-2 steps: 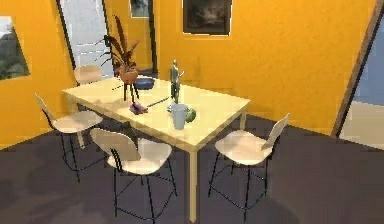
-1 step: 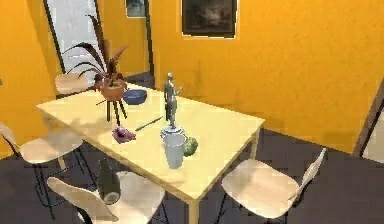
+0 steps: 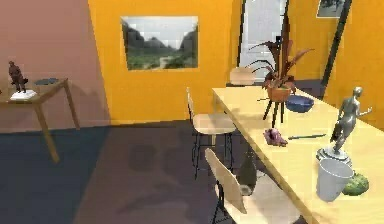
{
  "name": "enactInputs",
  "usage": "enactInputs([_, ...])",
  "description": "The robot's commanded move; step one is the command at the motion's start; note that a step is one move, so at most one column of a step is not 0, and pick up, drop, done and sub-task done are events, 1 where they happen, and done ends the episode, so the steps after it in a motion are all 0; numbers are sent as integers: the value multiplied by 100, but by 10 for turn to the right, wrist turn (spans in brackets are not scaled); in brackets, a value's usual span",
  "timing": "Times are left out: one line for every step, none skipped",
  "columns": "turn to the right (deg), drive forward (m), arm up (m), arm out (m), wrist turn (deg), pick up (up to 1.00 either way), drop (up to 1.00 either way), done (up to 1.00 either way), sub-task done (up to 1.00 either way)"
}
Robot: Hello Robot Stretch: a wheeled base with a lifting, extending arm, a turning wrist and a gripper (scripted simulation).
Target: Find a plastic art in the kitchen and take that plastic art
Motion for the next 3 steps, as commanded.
enactInputs([-450, 0, 0, 0, 0, 0, 0, 0, 0])
enactInputs([330, 0, 0, 0, 0, 0, 0, 0, 0])
enactInputs([0, 100, 0, 0, 0, 0, 0, 0, 0])
